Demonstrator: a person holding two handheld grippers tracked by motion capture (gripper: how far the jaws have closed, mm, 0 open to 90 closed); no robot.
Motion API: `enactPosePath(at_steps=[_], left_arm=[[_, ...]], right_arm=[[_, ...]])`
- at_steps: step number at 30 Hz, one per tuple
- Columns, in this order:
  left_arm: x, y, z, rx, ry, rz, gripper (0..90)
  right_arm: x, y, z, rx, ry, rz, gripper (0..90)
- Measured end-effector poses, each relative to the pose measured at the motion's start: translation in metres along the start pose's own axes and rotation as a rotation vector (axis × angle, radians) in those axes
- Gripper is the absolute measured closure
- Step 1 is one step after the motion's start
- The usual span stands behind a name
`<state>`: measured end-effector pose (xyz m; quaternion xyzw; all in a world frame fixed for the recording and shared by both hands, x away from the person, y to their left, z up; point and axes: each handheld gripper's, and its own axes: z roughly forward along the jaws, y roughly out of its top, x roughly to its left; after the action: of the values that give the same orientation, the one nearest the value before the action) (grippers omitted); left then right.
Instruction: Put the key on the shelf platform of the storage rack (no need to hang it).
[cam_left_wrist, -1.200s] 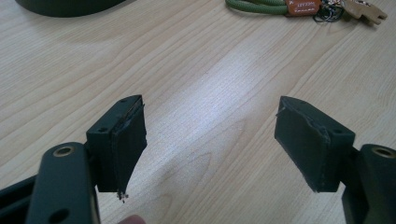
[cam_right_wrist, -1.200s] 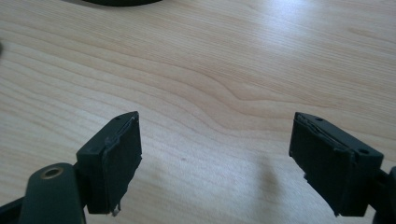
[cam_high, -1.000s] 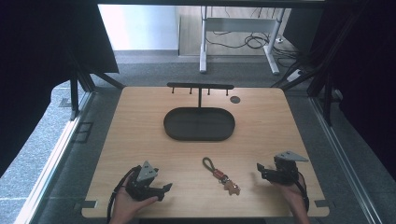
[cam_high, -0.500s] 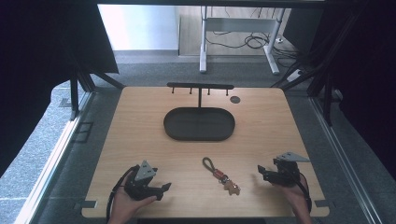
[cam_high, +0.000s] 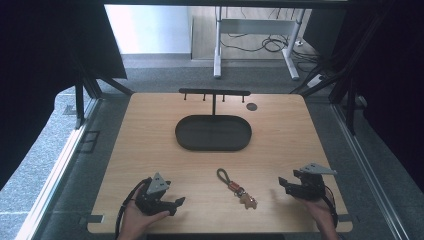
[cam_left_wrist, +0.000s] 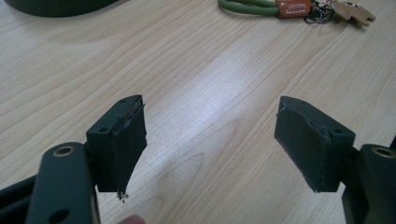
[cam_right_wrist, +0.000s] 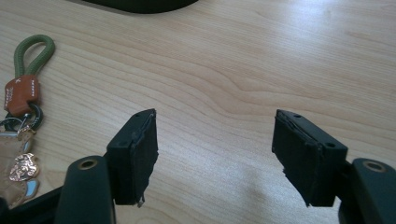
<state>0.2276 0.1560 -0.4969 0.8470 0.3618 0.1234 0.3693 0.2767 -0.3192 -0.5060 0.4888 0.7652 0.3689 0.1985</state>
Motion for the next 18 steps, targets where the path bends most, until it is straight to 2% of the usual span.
enactPosePath(at_steps=[9, 12, 14, 18], left_arm=[[0.003, -0.001, -0.003, -0.006, 0.002, -0.012, 25.5], [0.004, -0.001, -0.003, -0.005, 0.001, -0.016, 25.6], [0.005, -0.001, -0.003, -0.003, -0.002, -0.013, 25.6], [0.005, 0.0, -0.004, -0.009, -0.002, -0.012, 25.5]], right_arm=[[0.005, 0.011, -0.008, 0.014, 0.009, -0.032, 34.6], [0.007, 0.017, -0.011, 0.042, 0.012, -0.06, 35.8], [0.01, 0.021, -0.011, 0.075, 0.019, -0.096, 36.6], [0.013, 0.03, -0.015, 0.11, 0.035, -0.123, 38.1]])
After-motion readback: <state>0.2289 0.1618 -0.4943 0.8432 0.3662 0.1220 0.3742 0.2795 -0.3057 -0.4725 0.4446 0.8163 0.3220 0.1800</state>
